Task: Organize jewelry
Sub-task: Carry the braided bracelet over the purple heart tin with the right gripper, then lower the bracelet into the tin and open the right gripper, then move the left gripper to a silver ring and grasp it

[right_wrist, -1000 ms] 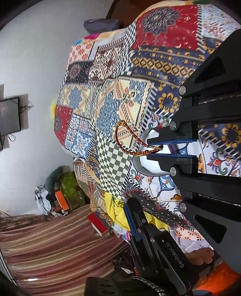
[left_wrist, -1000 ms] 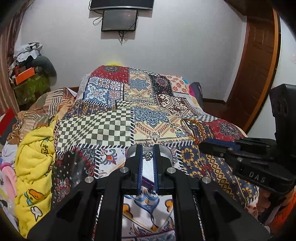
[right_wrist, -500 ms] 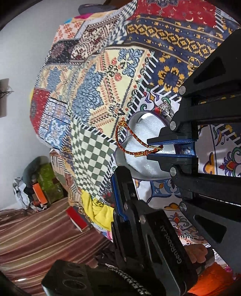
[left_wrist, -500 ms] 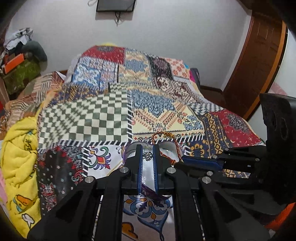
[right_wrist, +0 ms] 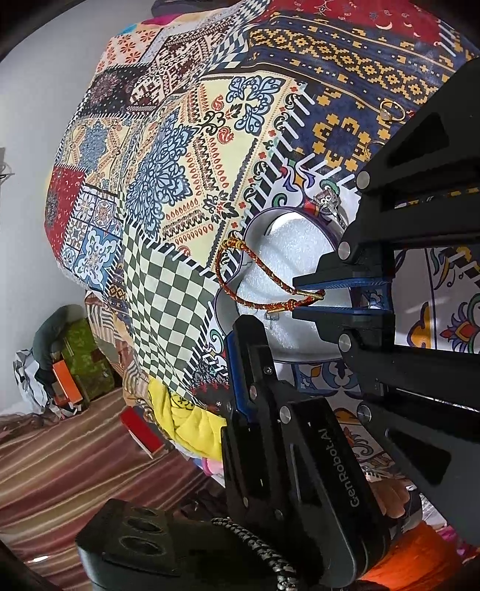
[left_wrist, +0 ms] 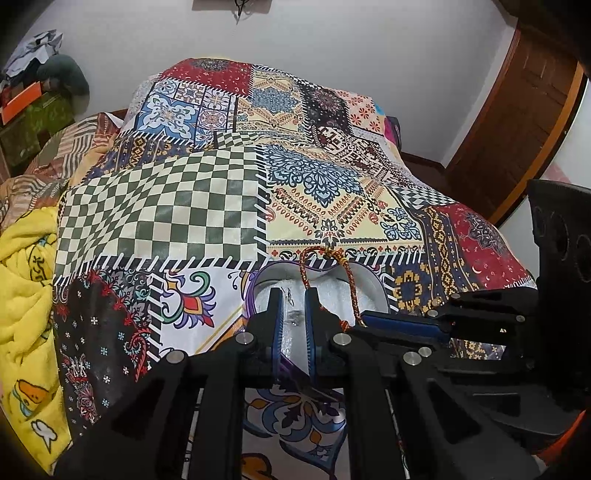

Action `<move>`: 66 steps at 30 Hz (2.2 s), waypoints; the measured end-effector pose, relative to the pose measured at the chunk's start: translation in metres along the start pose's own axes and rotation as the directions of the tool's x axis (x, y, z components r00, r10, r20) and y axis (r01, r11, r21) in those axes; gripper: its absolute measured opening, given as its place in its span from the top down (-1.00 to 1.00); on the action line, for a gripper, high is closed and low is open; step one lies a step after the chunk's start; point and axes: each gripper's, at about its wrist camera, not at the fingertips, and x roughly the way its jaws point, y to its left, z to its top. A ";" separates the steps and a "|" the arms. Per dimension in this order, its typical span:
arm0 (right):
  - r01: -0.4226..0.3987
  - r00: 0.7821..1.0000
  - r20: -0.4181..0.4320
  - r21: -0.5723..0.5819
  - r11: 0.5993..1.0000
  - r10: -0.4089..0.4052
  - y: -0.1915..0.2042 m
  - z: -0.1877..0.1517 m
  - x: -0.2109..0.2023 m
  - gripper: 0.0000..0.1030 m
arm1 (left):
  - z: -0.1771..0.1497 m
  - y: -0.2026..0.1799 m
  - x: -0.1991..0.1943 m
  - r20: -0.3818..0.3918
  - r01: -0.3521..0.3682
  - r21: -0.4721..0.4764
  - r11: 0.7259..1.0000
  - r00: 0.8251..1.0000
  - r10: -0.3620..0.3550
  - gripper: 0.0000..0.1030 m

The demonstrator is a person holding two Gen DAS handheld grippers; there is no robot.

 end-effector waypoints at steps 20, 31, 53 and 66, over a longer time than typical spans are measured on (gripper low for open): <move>0.109 0.989 0.096 0.020 0.994 -0.110 0.009 -0.004 -0.058 0.53 | -0.002 -0.014 -0.059 0.098 -0.118 0.069 0.991 0.989 0.111 0.36; 0.182 0.969 0.155 0.087 0.979 -0.194 -0.011 -0.023 -0.112 0.53 | -0.012 -0.034 -0.093 0.136 -0.114 0.073 0.991 0.985 0.103 0.17; 0.186 0.980 0.033 0.200 0.962 -0.197 -0.061 -0.095 -0.112 0.52 | -0.057 -0.102 -0.020 -0.086 0.023 0.137 0.990 0.996 -0.011 0.17; 0.123 0.992 -0.001 0.243 0.962 -0.127 -0.075 -0.103 -0.093 0.52 | -0.062 -0.124 0.035 -0.179 0.053 0.213 0.976 0.984 -0.014 0.22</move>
